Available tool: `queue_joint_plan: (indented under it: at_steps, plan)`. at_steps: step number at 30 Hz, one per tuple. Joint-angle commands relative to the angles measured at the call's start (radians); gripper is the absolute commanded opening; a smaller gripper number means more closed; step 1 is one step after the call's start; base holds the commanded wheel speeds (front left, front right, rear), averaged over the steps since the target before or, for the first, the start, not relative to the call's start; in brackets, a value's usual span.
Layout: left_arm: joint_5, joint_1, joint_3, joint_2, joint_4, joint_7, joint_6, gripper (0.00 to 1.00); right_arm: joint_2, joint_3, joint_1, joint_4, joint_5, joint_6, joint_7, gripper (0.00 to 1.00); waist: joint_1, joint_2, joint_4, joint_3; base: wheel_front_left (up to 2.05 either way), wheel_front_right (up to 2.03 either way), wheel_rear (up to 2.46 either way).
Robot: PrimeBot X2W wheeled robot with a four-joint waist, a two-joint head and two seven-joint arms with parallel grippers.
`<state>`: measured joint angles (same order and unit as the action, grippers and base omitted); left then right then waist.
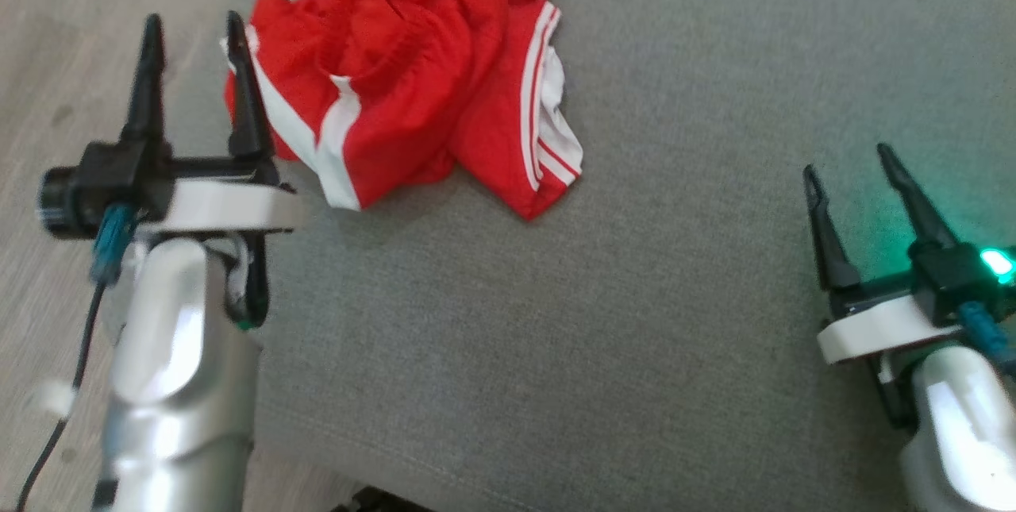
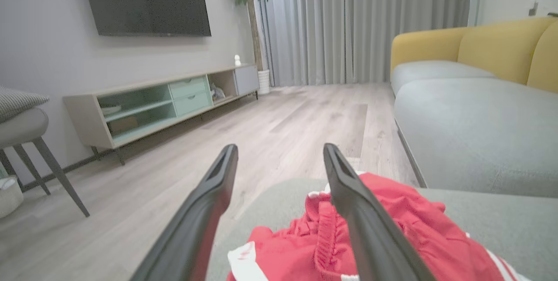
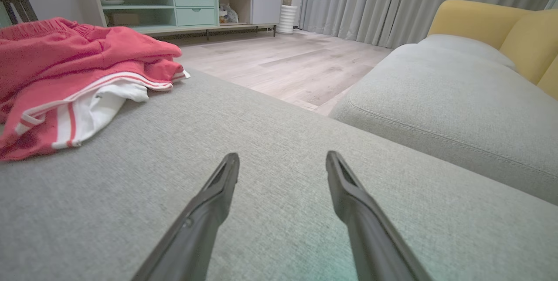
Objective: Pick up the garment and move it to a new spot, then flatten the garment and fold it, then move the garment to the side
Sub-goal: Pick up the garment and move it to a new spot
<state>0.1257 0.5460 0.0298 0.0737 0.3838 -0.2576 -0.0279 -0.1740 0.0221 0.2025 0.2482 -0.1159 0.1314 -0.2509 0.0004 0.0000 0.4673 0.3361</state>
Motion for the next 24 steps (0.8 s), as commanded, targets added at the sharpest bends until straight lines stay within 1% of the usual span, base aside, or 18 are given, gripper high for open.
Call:
queue_joint_plan:
  at_steps: [1, 4, 5, 11, 15, 18, 19, 20, 21, 22, 23, 24]
  plan:
    - [0.020, 0.057, -0.023, 0.017, 0.051, -0.004, -0.004, 1.00, -0.023, 0.019, 0.027, -0.050, -0.011, -0.001, -0.011, 1.00, -0.0004, 0.0000, -0.014, 0.070, 0.00, 0.00, 0.00]
    - [0.037, 0.105, 0.003, -0.003, 0.156, -0.004, -0.011, 1.00, -0.049, 0.017, 0.033, -0.073, -0.014, -0.001, -0.011, 1.00, -0.0004, 0.0000, -0.018, 0.099, 0.00, 0.00, 0.00]
    - [0.037, 0.105, 0.003, -0.003, 0.156, -0.004, -0.011, 1.00, -0.049, 0.017, 0.033, -0.073, -0.014, -0.001, -0.011, 1.00, -0.0004, 0.0000, -0.018, 0.099, 0.00, 0.00, 0.00]
    - [0.087, 0.149, 0.052, -0.020, 0.303, -0.004, -0.038, 1.00, -0.075, 0.016, 0.034, -0.099, -0.018, -0.001, -0.011, 1.00, -0.0004, 0.0000, -0.030, 0.137, 0.00, 0.00, 0.00]
    - [0.109, 0.174, 0.070, -0.023, 0.381, -0.004, -0.035, 1.00, -0.083, 0.018, 0.038, -0.104, -0.017, -0.001, -0.011, 1.00, -0.0004, 0.0000, -0.041, 0.151, 0.00, 0.00, 0.00]
    - [0.124, 0.189, 0.081, -0.023, 0.407, -0.004, -0.031, 1.00, -0.080, 0.018, 0.042, -0.104, -0.015, -0.001, -0.011, 1.00, -0.0004, 0.0000, -0.050, 0.158, 0.00, 0.00, 0.00]
    - [0.133, 0.191, 0.085, -0.023, 0.415, -0.004, -0.032, 0.86, -0.078, 0.017, 0.043, -0.104, -0.015, -0.001, -0.011, 1.00, -0.0004, 0.0000, -0.052, 0.160, 0.00, 0.00, 0.00]
    - [0.142, 0.194, 0.090, -0.023, 0.424, -0.004, -0.034, 0.57, -0.077, 0.017, 0.044, -0.103, -0.014, -0.001, -0.011, 1.00, -0.0004, 0.0000, -0.055, 0.160, 0.00, 0.00, 0.00]
    - [0.154, 0.195, 0.096, -0.023, 0.436, -0.004, -0.037, 0.41, -0.075, 0.017, 0.044, -0.104, -0.014, -0.001, -0.011, 1.00, -0.0004, 0.0000, -0.057, 0.161, 0.00, 0.00, 0.00]
    - [0.167, 0.198, 0.101, -0.023, 0.451, -0.004, -0.040, 0.33, -0.073, 0.017, 0.045, -0.104, -0.014, -0.001, -0.011, 1.00, -0.0004, 0.0000, -0.060, 0.162, 0.00, 0.00, 0.00]
    - [0.178, 0.202, 0.108, -0.023, 0.471, -0.004, -0.042, 0.22, -0.072, 0.016, 0.047, -0.103, -0.013, -0.001, -0.011, 1.00, -0.0004, 0.0000, -0.062, 0.162, 0.00, 0.00, 0.00]
    - [0.186, 0.206, 0.116, -0.023, 0.496, -0.004, -0.043, 0.07, -0.071, 0.016, 0.048, -0.103, -0.012, -0.001, -0.011, 1.00, -0.0004, 0.0000, -0.065, 0.163, 0.00, 0.00, 0.00]
